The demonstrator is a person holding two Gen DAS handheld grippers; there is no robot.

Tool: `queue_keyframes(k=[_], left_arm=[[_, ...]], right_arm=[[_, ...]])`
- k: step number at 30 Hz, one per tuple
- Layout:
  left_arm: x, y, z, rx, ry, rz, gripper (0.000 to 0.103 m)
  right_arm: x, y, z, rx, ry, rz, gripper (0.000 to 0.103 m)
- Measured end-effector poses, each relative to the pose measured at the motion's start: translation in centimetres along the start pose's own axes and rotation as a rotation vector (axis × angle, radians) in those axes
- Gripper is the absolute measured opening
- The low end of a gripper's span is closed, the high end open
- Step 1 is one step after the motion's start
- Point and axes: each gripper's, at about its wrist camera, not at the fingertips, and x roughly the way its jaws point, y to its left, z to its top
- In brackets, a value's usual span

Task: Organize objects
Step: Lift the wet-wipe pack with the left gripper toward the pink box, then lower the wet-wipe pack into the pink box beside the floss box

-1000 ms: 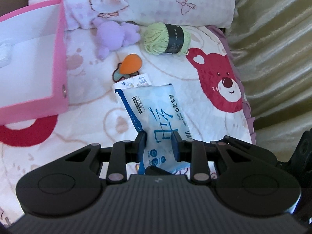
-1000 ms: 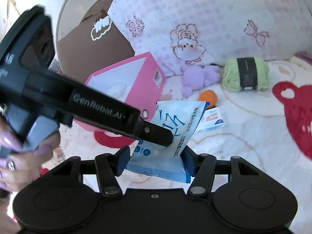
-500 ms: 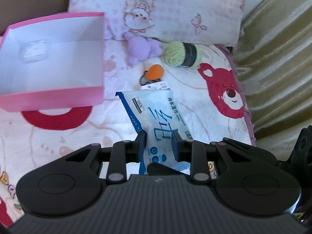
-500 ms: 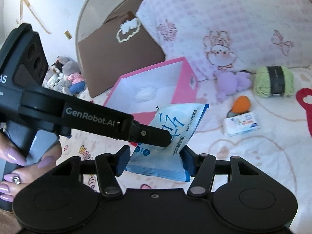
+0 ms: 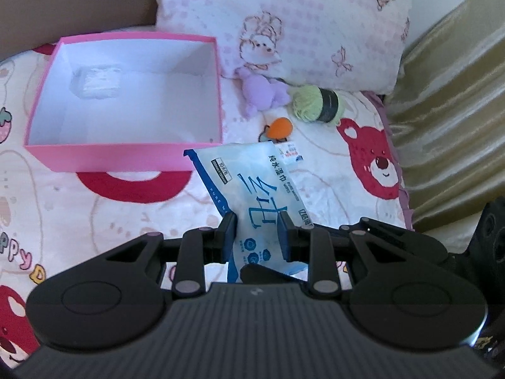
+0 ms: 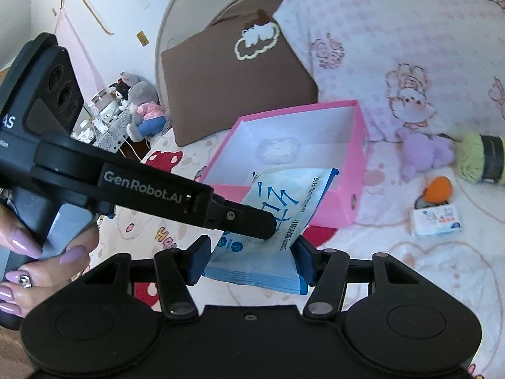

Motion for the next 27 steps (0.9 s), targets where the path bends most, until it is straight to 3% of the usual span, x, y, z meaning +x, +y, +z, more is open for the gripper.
queue_keyframes(k=[12, 27], left_arm=[[-2.6, 4.9, 2.8, -0.034, -0.097, 0.0, 0.026], [1.9, 12.4, 7.0, -0.178, -0.133, -0.058, 0.026]], right_arm=[[4.0, 3.7, 4.7, -0.105, 0.007, -0.005, 0.062], [11.7, 3.4, 8.1, -0.171, 0.025, -0.068, 0.062]])
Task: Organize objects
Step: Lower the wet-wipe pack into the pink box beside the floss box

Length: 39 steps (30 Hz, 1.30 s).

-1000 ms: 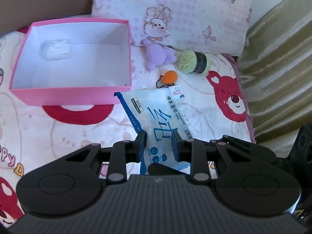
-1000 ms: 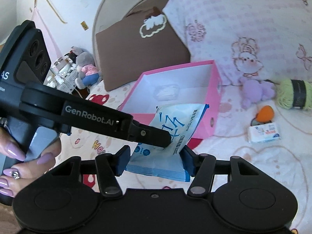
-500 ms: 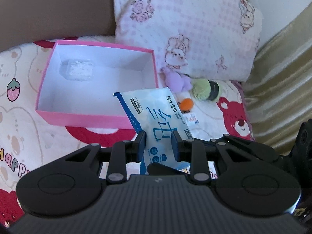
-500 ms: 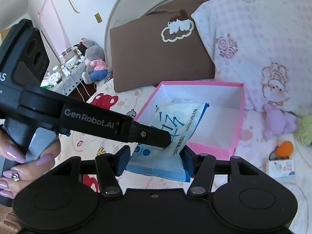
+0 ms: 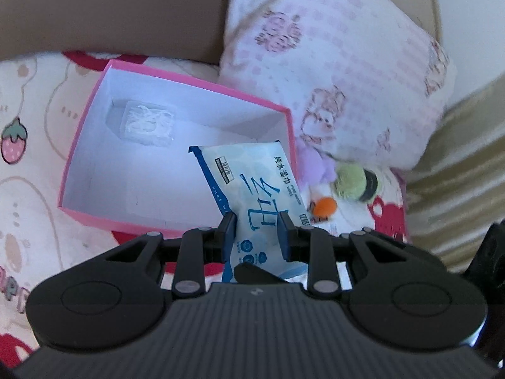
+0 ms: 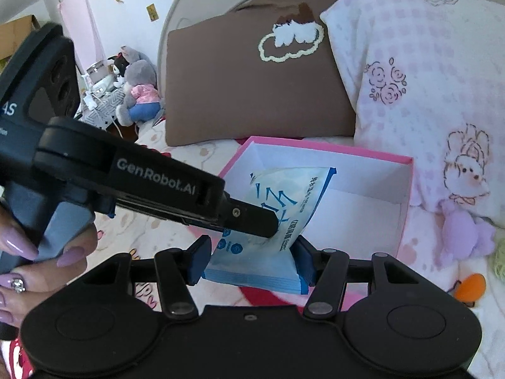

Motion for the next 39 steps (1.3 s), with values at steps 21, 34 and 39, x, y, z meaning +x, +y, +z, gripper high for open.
queue_keyframes(k=[21, 34, 39], left_arm=[[11.3, 5.5, 5.1, -0.078, 0.05, 0.034, 0.025], [16.2, 8.0, 7.7, -0.074, 0.09, 0.018, 0.025], [17.5, 9.2, 7.6, -0.12, 0.138, 0.011, 0.025]], right_arm=[[12.2, -6.9, 2.9, -0.01, 0.202, 0.023, 0.062], [17.1, -9.4, 3.7, 0.095, 0.27, -0.032, 0.06], [18.7, -9.9, 2.8, 0.121, 0.324, -0.054, 0.056]])
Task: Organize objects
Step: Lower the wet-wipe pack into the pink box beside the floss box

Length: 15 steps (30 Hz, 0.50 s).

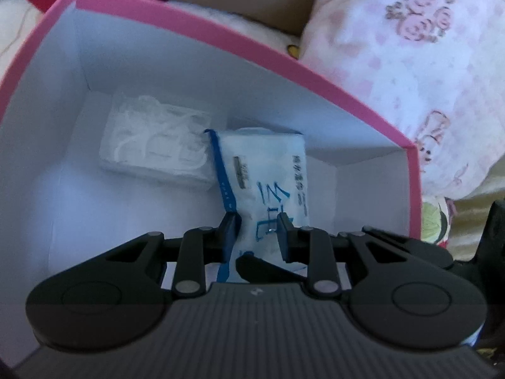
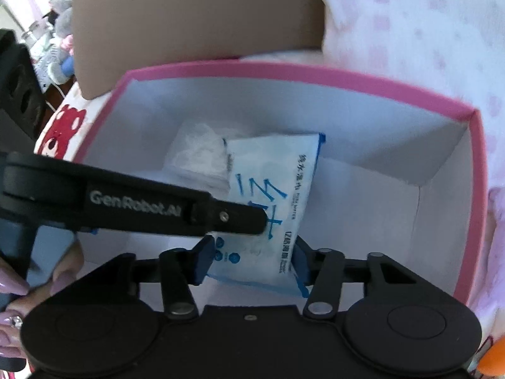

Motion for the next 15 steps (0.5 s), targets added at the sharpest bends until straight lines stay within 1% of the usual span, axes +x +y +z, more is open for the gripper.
queue_keyframes(k=[2, 6, 9, 12, 13, 15], left_arm=[[0.3, 0.0, 0.0, 0.001, -0.001, 0.005, 0.025], [0.8, -0.3, -0.2, 0.012, -0.011, 0.031, 0.026], [1.1, -0.1, -0.8, 0.007, -0.002, 0.047, 0.026], [0.8, 0.0, -1.0, -0.005, -0.009, 0.05, 0.026], [0.8, 0.1, -1.0, -0.013, -0.013, 0.049, 0.026], [0.7, 0.2, -1.1, -0.022, -0.022, 0.051, 0.026]], right_arm=[[0.2, -0.8, 0.1, 0.021, 0.013, 0.001, 0.054], [0.7, -0.8, 0.1, 0.033, 0.03, -0.022, 0.05], [1.4, -0.7, -0.1, 0.054, 0.064, -0.018, 0.05], [1.6, -0.9, 0.0, 0.061, 0.084, 0.005, 0.054], [1.5, -1.1, 0.1, 0.074, 0.088, 0.007, 0.058], [1.0, -1.6, 0.0, 0.09, 0.074, 0.004, 0.059]])
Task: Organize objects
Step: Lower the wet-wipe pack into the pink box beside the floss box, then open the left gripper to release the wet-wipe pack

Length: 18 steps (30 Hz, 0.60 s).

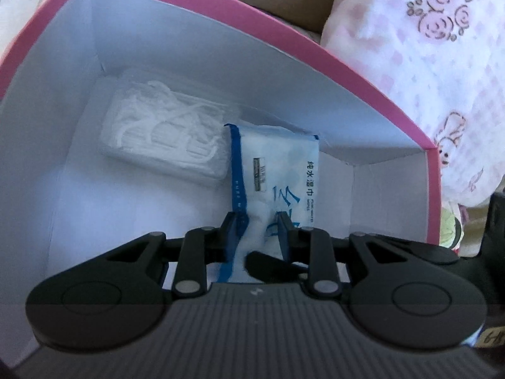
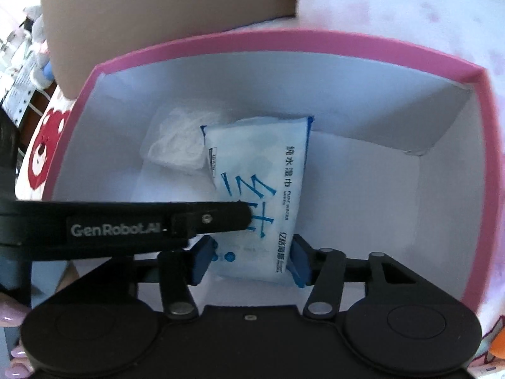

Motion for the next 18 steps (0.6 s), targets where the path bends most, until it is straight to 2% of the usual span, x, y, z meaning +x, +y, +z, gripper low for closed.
queue_keyframes(k=[6, 10, 18], left_arm=[[-0.7, 0.6, -1.3, -0.007, 0.002, 0.02, 0.025], [-0.5, 0.6, -1.5, -0.004, -0.008, 0.017, 0.022], [-0.1, 0.3, -1.5, -0.043, -0.032, 0.026, 0.019]], right_arm=[[-1.3, 1.3, -1.3, -0.159, -0.019, -0.083, 0.026], [-1.0, 0.7, -1.0, -0.12, -0.035, -0.099, 0.02], [-0.6, 1.3, 0.8, -0.127, -0.058, -0.181, 0.015]])
